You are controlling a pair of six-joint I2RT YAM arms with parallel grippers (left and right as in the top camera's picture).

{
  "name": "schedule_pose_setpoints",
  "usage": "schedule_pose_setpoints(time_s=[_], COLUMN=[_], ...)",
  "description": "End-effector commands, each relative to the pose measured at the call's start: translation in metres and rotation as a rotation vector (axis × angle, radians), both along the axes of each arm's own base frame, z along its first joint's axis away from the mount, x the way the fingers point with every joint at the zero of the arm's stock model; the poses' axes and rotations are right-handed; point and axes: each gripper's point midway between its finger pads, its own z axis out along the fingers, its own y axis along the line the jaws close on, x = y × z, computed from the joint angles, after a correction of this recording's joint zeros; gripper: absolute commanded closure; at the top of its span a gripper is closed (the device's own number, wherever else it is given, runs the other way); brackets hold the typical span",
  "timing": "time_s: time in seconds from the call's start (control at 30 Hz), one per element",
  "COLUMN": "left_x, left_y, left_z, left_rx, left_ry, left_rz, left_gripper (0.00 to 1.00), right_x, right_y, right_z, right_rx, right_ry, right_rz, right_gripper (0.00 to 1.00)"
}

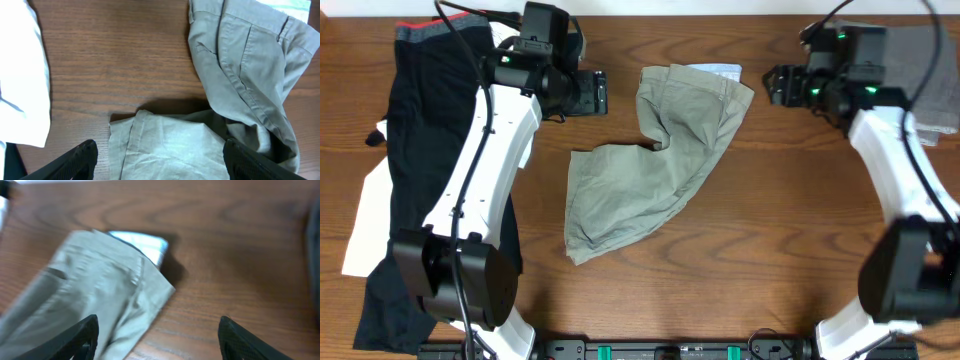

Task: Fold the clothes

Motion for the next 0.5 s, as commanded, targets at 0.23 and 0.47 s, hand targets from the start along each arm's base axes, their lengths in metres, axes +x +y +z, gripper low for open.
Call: schedule_pose_setpoints(time_s=[0.23,0.47], left_x=[-0.002,0.0], left_y=[0.011,0.011], left_z=[-0.025,-0.038], left_rx=[0.075,0.087], left_ry=[0.045,0.075], left_rz=[0.0,0.002], left_gripper=[0.18,0.18], right_x=[0.029,0.041], right_y=[0.038,0.061], right_z=[-0.096,-0.132], right_rx=[0.065,0.108], right_ry=[0.106,0.111], right_rz=[0.001,-0.011], right_gripper=[0.27,0.41])
